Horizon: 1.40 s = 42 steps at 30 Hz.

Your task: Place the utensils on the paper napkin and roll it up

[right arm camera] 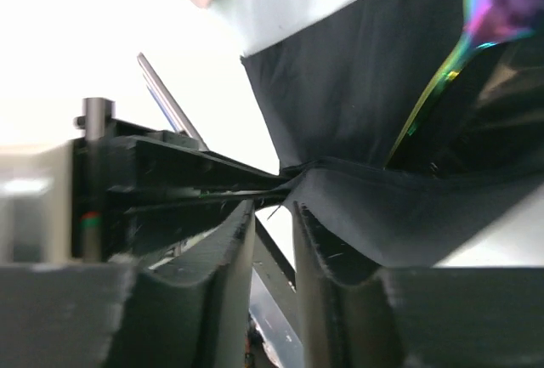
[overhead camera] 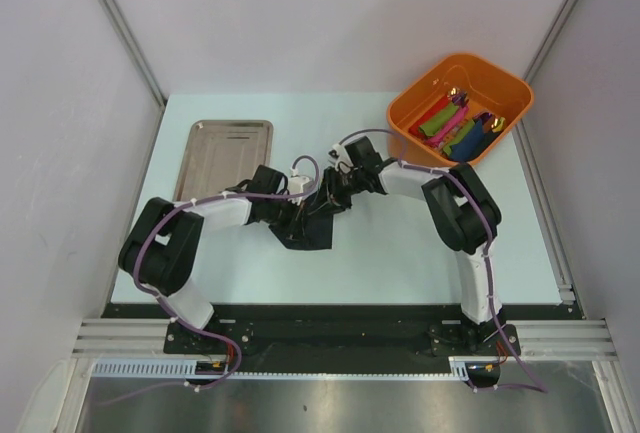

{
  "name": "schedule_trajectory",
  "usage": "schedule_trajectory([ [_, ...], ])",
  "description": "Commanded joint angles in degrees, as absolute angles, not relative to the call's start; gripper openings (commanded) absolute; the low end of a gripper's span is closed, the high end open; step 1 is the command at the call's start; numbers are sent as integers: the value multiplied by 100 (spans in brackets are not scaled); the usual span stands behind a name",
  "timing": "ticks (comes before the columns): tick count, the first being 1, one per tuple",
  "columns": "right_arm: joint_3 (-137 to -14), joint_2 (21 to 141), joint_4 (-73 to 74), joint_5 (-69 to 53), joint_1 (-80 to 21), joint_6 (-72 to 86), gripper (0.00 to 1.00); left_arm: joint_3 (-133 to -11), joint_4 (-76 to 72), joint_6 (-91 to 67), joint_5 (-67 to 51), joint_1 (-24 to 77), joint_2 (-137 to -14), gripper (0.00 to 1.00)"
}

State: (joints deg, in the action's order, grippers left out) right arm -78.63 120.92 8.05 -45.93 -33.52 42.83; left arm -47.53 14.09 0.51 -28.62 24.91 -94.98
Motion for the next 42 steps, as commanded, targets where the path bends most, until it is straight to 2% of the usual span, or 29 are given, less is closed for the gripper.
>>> schedule_trajectory([
  [1,-7963,11751,1081,-4570,-3270,4025,26,-4939,1213,97,-2698,2435,-9606,2],
  [6,-7788,11778,1125,-4536,-3296,3938,20,-4931,1248,97,-2716,2417,-9580,2],
  [17,-7269,10996,1371,-4544,-2866,3569,19,-4939,1213,97,-2768,2382,-9642,2],
  [20,-7172,10828,1555,-4019,-2839,3323,18,-4948,1213,105,-2769,2373,-9659,2],
  [28,-7391,11390,1968,-3683,-2997,2997,13,-4966,1204,105,-2812,2364,-9694,1],
  [37,-7594,11575,1837,-3735,-3313,3014,13,-4940,1187,97,-2961,2303,-9659,2],
  [42,-7734,11707,1723,-3806,-3454,3129,13,-4825,1099,35,-3252,2233,-9431,9],
])
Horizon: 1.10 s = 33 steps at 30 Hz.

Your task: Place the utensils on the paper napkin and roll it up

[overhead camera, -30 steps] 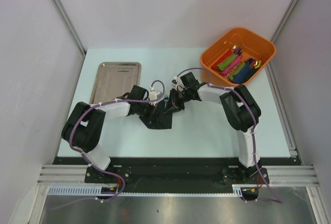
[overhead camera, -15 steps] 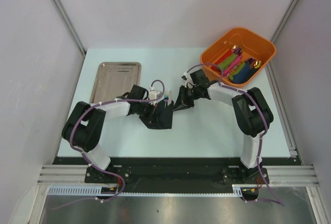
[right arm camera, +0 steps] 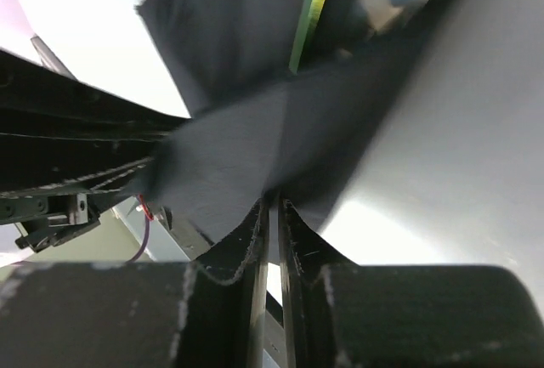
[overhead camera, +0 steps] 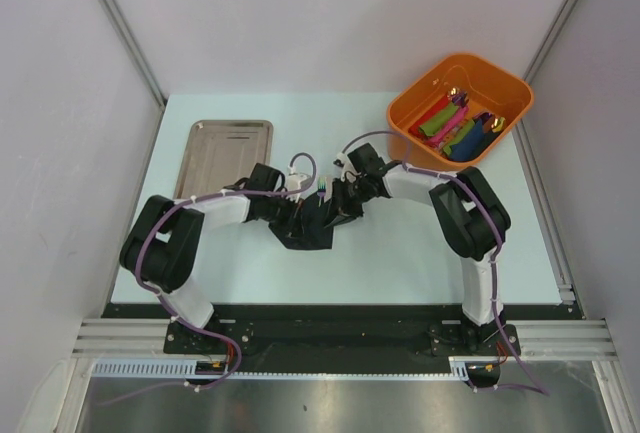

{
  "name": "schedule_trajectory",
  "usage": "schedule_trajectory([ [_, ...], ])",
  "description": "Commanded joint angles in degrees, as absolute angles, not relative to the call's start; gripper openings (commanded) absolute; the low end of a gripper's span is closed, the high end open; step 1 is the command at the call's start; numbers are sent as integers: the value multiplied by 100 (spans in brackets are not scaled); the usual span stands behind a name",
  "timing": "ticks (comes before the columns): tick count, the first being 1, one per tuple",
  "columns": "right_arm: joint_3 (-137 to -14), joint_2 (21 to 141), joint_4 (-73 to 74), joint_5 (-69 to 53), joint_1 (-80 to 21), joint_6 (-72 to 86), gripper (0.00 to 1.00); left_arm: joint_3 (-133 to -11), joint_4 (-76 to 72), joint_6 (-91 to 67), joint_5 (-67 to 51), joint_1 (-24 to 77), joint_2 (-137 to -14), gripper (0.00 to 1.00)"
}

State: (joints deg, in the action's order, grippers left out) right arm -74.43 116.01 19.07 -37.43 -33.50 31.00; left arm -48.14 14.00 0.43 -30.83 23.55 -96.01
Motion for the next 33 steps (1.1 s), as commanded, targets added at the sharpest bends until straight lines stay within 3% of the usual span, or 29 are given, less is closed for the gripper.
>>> schedule_trajectory([
  [1,-7760,11768,1705,-3806,-3480,3129,13,-4799,1055,35,-3304,2215,-9283,11],
  [10,-7954,12111,1547,-3832,-3568,3208,14,-4518,896,-211,-3814,1564,-8438,27],
  [12,-7998,12164,1538,-3850,-3621,3234,14,-4491,827,-219,-3884,1582,-8262,39],
  [17,-8016,12155,1485,-3885,-3683,3305,14,-4544,844,-623,-3859,1643,-8463,50],
  [23,-7998,12138,1538,-3893,-3683,3278,14,-4649,879,-721,-3508,1951,-8780,56],
  [33,-7998,12103,1529,-3920,-3683,3305,14,-4966,1081,-694,-2962,2215,-9334,54],
])
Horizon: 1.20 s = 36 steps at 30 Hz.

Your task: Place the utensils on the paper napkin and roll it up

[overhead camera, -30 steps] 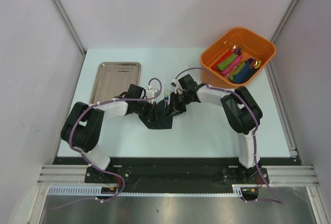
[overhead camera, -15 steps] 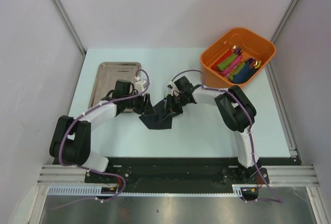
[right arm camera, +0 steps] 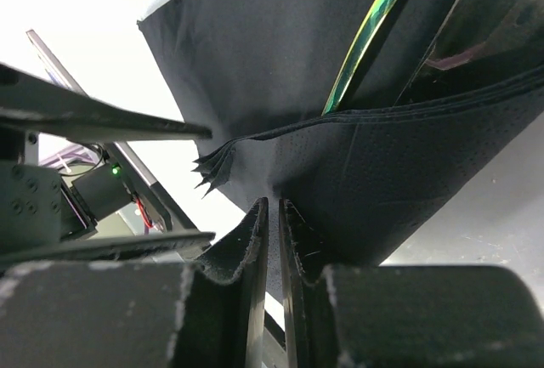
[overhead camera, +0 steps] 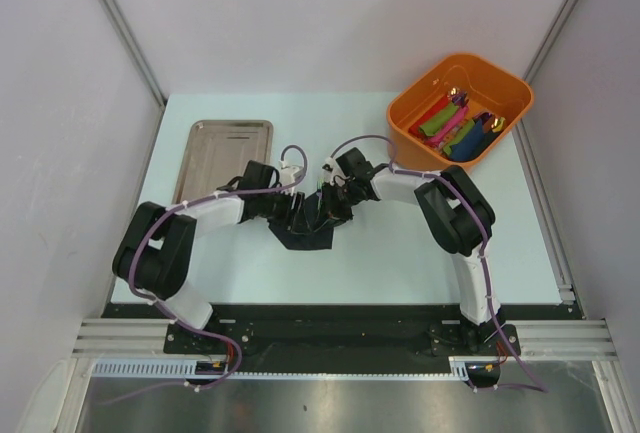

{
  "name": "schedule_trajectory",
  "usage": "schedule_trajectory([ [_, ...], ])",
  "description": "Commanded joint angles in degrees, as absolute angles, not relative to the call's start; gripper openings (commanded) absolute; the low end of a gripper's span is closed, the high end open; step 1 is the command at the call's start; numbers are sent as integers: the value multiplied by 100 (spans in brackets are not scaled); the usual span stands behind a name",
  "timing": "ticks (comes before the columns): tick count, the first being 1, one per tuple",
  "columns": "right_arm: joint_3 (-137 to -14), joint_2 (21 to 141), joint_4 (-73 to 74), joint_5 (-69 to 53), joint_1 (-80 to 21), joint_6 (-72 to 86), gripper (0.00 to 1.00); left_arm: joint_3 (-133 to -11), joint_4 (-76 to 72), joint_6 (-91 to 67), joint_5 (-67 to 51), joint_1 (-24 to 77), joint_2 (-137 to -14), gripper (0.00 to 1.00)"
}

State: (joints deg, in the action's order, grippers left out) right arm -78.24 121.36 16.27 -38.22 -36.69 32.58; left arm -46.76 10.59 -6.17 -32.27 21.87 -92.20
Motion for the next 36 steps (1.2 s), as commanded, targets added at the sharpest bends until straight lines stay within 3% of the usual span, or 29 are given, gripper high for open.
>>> schedule_trajectory([
  [1,-7998,12094,1529,-3929,-3683,3296,15,-4992,1081,-703,-2945,2232,-9360,54],
  [6,-7989,12059,1521,-3955,-3700,3322,15,-5045,1055,-703,-2971,2294,-9457,45],
  [11,-7998,11927,1503,-4017,-3674,3348,17,-5045,1116,-633,-3093,2294,-9475,14],
  [15,-8059,11664,1459,-4069,-3560,3366,24,-5036,1248,-563,-3103,2250,-9422,0],
  [21,-8112,11391,1476,-4017,-3305,3279,28,-4940,1336,-492,-2909,2136,-9202,0],
  [36,-8086,11619,1345,-3964,-3489,3331,27,-4975,1397,-431,-2681,2048,-9202,0],
])
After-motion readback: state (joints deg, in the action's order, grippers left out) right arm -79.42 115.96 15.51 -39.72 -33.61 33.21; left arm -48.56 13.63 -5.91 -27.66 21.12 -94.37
